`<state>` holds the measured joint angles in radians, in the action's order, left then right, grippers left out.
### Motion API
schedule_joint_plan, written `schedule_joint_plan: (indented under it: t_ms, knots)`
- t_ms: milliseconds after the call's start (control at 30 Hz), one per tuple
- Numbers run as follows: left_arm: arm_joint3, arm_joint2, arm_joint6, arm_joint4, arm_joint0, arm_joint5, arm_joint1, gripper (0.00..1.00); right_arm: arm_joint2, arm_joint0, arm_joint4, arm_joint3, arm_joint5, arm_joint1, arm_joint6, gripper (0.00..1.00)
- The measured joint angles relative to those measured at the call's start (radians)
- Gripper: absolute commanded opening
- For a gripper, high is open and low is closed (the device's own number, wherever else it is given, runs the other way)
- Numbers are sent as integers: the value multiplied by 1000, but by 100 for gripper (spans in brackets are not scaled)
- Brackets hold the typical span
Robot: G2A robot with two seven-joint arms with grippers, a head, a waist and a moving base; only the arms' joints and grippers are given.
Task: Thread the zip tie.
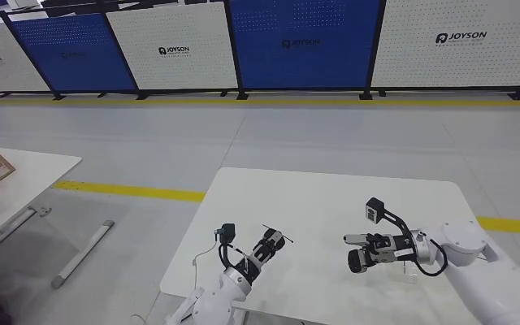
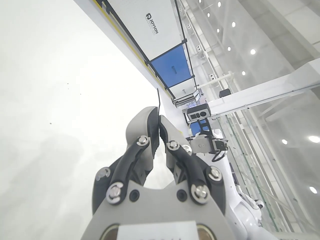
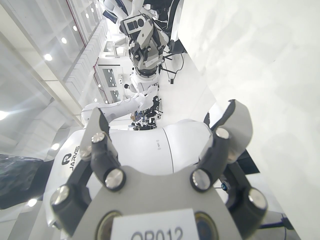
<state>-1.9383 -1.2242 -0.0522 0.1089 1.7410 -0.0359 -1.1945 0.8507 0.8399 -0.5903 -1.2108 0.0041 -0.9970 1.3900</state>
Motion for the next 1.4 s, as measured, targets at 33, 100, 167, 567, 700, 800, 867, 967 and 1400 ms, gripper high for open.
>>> schedule_joint_plan:
  t_ms: [33, 100, 167, 567, 700, 800, 867, 967, 1400]
  knots:
    - [0, 0, 0, 0, 0, 0, 0, 0, 0, 0, 0, 0, 0, 0, 0, 100]
    - [0, 0, 0, 0, 0, 0, 0, 0, 0, 0, 0, 0, 0, 0, 0, 100]
    - [-5, 3, 4, 5, -5, 8, -1, 0, 0, 0, 0, 0, 0, 0, 0, 100]
    - [-226, -9, 3, -158, 79, 150, -1, 0, 0, 0, 0, 0, 0, 0, 0, 100]
    - [-276, -39, -51, -228, 122, 180, 5, 0, 0, 0, 0, 0, 0, 0, 0, 100]
    - [-275, -39, -50, -221, 121, 180, 5, 0, 0, 0, 0, 0, 0, 0, 0, 100]
    - [-274, -39, -50, -221, 121, 179, 5, 0, 0, 0, 0, 0, 0, 0, 0, 100]
    - [-271, -36, -49, -217, 117, 178, 5, 0, 0, 0, 0, 0, 0, 0, 0, 100]
    - [-166, 43, -49, 14, 90, 97, 6, 0, 0, 0, 0, 0, 0, 0, 0, 100]
